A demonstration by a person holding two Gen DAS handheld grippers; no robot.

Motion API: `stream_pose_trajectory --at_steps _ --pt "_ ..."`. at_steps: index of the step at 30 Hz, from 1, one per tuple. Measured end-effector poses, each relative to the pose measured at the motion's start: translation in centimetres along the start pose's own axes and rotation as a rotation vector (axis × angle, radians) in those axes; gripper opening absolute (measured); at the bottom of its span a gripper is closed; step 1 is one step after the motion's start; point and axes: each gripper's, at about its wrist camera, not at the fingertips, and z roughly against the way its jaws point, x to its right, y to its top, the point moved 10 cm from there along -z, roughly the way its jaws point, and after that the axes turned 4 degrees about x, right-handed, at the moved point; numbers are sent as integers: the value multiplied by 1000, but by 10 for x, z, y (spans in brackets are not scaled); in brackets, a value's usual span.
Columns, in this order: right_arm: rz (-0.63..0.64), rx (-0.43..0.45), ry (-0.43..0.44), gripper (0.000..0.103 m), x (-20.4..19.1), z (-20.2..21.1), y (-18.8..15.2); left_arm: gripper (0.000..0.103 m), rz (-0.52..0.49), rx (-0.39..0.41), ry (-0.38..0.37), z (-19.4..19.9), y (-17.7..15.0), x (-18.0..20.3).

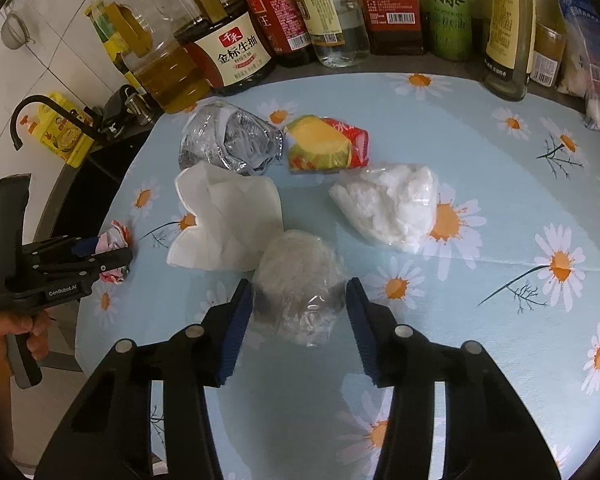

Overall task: Collect trash
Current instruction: 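Grasp the pink-red wrapper with the left tool while the right tool grasps the clear plastic bag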

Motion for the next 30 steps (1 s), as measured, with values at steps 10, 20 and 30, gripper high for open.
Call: stream_pose_trajectory --at_steps 10,20,30 --pt "22 15 2 47 -4 10 -6 44 12 33 -43 17 1 9" --pt "33 41 4 47 -20 35 -23 44 2 85 -78 43 -14 23" --pt "41 41 13 47 -48 53 -60 44 1 117 -115 71 -56 31"
